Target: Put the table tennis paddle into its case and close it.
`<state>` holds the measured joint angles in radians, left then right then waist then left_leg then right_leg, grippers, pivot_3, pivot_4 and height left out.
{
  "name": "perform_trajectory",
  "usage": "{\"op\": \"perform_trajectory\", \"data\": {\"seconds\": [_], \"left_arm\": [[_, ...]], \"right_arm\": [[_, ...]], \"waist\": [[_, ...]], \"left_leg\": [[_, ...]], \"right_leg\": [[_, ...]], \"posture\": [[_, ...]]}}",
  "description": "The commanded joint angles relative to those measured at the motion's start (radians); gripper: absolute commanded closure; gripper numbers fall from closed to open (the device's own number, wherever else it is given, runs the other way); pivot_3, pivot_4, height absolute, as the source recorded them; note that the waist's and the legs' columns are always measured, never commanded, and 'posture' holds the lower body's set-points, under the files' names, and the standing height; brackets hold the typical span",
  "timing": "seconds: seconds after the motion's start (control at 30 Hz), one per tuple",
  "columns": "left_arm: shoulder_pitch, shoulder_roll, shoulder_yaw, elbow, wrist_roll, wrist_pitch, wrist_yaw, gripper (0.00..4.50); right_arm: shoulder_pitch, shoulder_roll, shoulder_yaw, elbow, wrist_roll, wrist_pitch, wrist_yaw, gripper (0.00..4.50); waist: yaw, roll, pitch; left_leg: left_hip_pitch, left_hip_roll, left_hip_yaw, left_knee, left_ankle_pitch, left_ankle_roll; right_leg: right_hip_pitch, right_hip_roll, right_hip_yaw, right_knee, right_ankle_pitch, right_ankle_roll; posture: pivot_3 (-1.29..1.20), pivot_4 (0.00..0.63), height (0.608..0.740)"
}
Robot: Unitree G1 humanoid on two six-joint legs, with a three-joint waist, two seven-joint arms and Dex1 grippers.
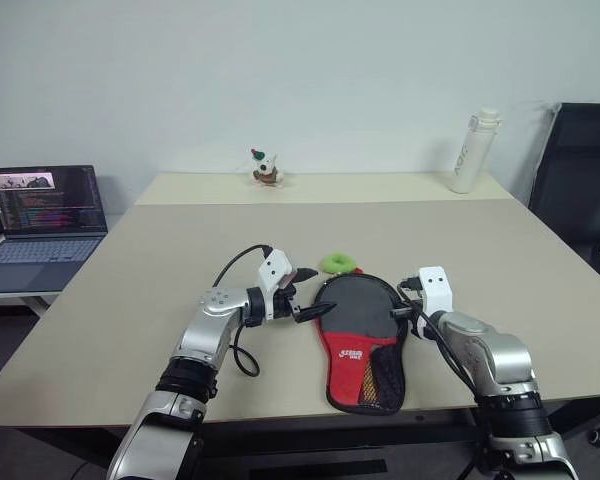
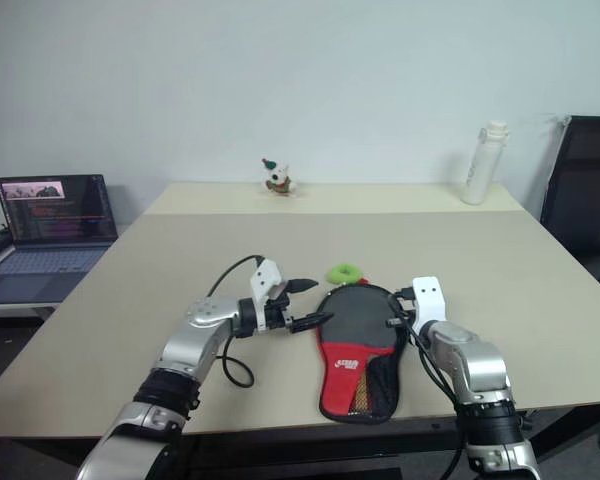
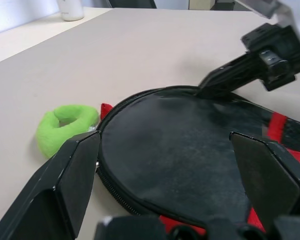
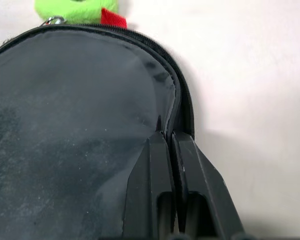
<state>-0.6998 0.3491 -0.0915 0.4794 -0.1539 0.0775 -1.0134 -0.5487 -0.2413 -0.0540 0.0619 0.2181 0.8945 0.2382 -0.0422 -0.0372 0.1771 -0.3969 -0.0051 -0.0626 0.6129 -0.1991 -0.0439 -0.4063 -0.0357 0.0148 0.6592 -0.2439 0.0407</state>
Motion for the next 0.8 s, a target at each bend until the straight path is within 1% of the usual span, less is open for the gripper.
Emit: {"op": "perform_trajectory", "data": {"seconds": [0.03,0.13,0.23,0.33,0.43,0.57,0.67,0.8], "left_arm": [[0.001,0.003,0.002,-0.047,-0.009,-0.008,0.002,0.0],[0.005,0.003,0.0,-0.051,-0.009,-0.008,0.003,0.0],[0.007,0.002,-0.002,-0.054,-0.008,-0.009,0.005,0.0],[0.008,-0.003,-0.01,-0.053,-0.003,-0.014,0.007,0.0],[0.003,-0.014,-0.025,-0.048,0.005,-0.024,0.011,0.0],[-0.012,-0.036,-0.052,-0.027,0.024,-0.043,0.012,0.0],[-0.031,-0.063,-0.078,0.016,0.05,-0.063,0.02,0.0],[-0.048,-0.093,-0.101,0.1,0.081,-0.096,0.024,0.0]], "right_arm": [[-0.036,-0.008,0.018,0.038,-0.01,-0.038,0.021,4.46],[-0.041,-0.006,0.011,0.038,0.001,-0.037,0.034,4.46],[-0.033,-0.006,0.008,0.011,0.01,-0.017,0.038,3.85],[-0.011,-0.017,0.009,-0.056,0.015,0.015,0.038,2.84],[0.015,-0.047,-0.006,-0.167,0.043,0.07,0.062,1.76],[0.022,-0.079,-0.079,-0.303,0.17,0.19,0.137,0.33],[-0.019,-0.101,-0.154,-0.336,0.262,0.267,0.173,0.33],[-0.112,-0.115,-0.182,-0.238,0.264,0.255,0.148,0.33]], "waist": [[-0.003,0.0,0.0],[-0.006,0.0,0.0],[-0.008,0.0,0.0],[-0.009,0.0,0.0],[-0.004,0.002,0.001],[0.004,0.003,0.002],[0.011,0.003,0.002],[0.009,0.003,0.002]], "left_leg": [[0.0,0.0,0.0,0.0,0.0,0.0],[0.0,0.0,0.001,0.0,0.0,0.0],[0.0,0.0,0.001,0.0,0.0,0.0],[0.0,0.0,0.001,0.0,0.0,0.0],[-0.002,0.0,0.0,0.0,0.0,0.0],[-0.003,-0.001,0.0,0.0,0.0,0.0],[-0.003,-0.001,-0.001,0.0,0.0,0.0],[-0.003,-0.001,0.0,0.0,0.0,0.0]], "right_leg": [[0.0,0.0,0.0,0.0,0.0,0.0],[0.0,0.0,0.001,0.0,0.0,0.0],[0.0,0.0,0.001,0.0,0.0,0.0],[0.0,0.0,0.001,0.0,0.0,0.0],[-0.001,0.0,0.0,-0.001,0.0,0.0],[-0.001,-0.001,0.0,-0.002,0.0,0.0],[-0.001,-0.001,0.0,-0.002,0.0,0.0],[-0.001,-0.001,0.0,-0.002,0.0,0.0]], "posture": [[0.0,0.15,0.74],[0.0,0.15,0.74],[0.0,0.15,0.74],[0.0,0.15,0.74],[0.0,0.15,0.74],[0.0,0.15,0.74],[0.0,0.15,0.74],[0.0,0.15,0.74]]}}
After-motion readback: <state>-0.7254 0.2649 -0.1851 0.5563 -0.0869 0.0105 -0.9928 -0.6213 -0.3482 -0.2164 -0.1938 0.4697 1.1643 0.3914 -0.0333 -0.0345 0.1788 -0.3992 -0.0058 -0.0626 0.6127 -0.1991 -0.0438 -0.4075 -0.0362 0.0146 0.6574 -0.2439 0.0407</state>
